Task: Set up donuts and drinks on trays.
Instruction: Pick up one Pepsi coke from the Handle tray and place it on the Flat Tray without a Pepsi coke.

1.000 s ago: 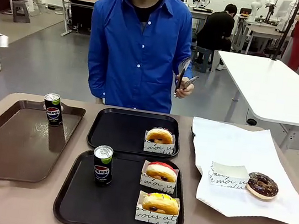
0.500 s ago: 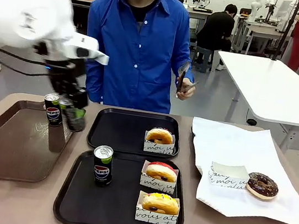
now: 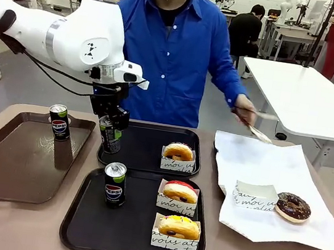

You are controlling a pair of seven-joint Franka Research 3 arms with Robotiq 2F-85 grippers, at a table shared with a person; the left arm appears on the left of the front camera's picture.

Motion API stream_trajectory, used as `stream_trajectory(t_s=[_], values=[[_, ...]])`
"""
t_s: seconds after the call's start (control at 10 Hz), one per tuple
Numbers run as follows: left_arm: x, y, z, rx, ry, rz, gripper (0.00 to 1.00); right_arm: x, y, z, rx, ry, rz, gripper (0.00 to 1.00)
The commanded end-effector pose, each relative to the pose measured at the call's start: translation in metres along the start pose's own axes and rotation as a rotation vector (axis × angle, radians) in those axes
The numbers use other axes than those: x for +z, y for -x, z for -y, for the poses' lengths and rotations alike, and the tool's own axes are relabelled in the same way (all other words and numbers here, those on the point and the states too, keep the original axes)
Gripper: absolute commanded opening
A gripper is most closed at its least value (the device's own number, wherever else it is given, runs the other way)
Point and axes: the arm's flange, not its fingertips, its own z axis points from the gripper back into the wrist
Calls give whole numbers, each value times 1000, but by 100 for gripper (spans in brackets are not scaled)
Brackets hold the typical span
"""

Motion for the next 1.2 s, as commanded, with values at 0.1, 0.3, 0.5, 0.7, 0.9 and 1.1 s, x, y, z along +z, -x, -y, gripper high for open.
stream_trajectory(t_s=[0.1,0.3,0.5,0.7,0.9,1.1], values=[[1,1,0,-5,-6,17,58,0,0,-1,1,-10,1,100],[1,1,0,-5,-6,17,58,0,0,-1,1,-10,1,100],[1,1,0,-5,-6,17,58,0,0,-1,1,-10,1,100],[5,-7,-3,-24,-7,17,58,0,0,-1,1,-10,1,100],[14,-24,-1,-71,-27,3,58,0,0,-1,1,-10,1,100],[22,-37,5,-43,-52,18,58,0,0,-1,1,-10,1,100]])
